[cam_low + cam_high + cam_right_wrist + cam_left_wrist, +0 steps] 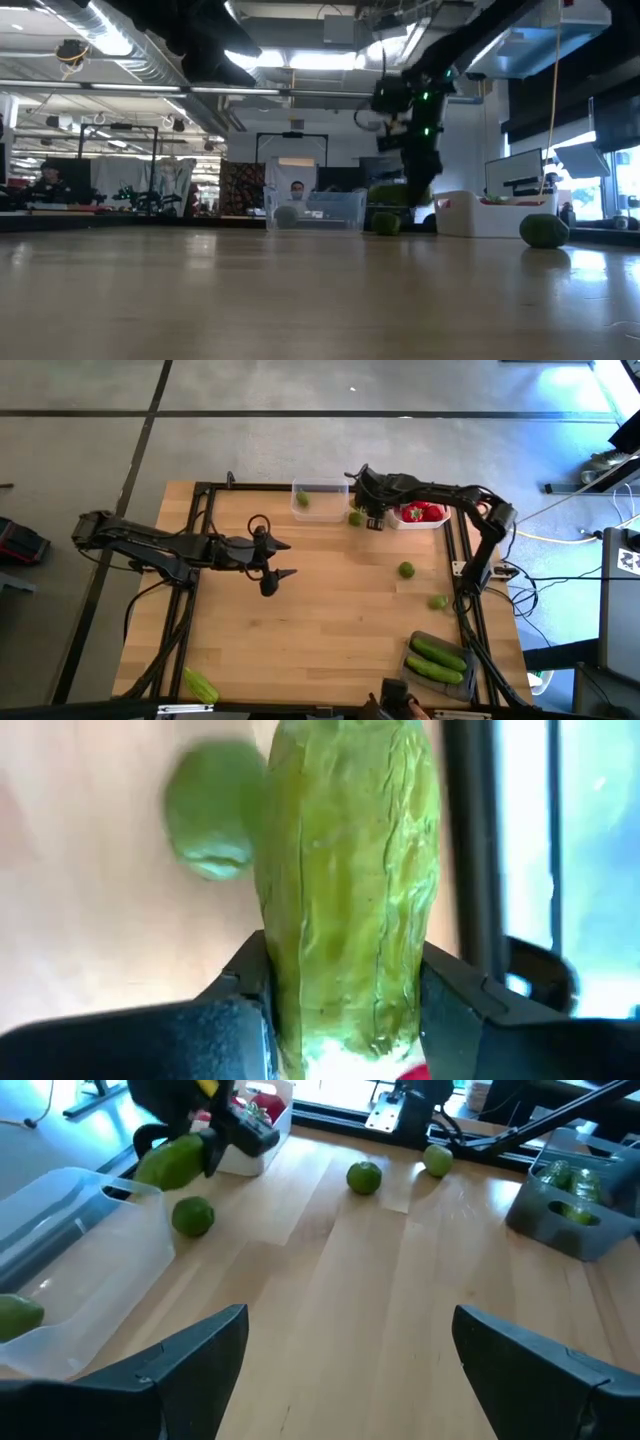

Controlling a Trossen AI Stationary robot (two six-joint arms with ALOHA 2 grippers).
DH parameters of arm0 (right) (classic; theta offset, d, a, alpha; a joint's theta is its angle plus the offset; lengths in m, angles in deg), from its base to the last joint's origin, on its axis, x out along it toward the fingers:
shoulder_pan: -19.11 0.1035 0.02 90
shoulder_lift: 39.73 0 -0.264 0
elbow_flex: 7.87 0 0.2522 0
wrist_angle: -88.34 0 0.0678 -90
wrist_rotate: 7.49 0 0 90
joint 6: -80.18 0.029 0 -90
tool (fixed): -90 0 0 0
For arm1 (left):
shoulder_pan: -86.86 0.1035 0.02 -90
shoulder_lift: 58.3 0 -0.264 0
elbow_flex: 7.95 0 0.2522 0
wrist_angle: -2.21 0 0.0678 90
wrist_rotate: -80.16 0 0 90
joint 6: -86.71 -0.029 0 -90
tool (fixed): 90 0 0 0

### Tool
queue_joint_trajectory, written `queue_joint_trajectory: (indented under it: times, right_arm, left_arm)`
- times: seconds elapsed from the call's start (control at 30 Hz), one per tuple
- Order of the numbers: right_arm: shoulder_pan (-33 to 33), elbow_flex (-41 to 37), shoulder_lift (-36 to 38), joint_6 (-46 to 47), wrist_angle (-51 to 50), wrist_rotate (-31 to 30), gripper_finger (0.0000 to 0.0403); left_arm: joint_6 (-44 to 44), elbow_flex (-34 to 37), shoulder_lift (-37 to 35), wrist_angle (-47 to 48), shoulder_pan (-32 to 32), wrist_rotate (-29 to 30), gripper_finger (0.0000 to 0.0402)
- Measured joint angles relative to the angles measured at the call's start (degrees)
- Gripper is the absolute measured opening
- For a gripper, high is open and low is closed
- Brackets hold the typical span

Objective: Sort produce into baskets
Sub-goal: Put the green cucumber into the black bin

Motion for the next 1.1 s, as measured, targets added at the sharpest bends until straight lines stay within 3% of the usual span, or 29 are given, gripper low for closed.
queue_joint_trajectory:
  times: [0.33, 0.67, 0.83, 1.1]
  right_arm:
    - [7.28, 0.04, 13.92, 5.46, -3.41, 0.66, 0.0140]
    - [15.70, 0.08, 22.74, 13.18, -12.83, 0.96, 0.0140]
    - [22.88, 0.08, 25.16, 21.16, -20.78, 1.08, 0.0140]
    - [36.88, -4.31, 31.28, 38.49, -26.42, 7.17, 0.0140]
  left_arm:
    - [-2.22, 0.00, -2.81, 1.04, -2.36, 0.13, 0.0347]
    - [-3.32, 0.00, -3.39, 1.21, -2.36, 0.89, 0.0347]
    - [-3.23, 0.00, -3.37, 1.21, -2.36, 0.89, 0.0347]
    - [-3.43, 0.00, -3.30, 1.23, -2.38, 0.89, 0.0347]
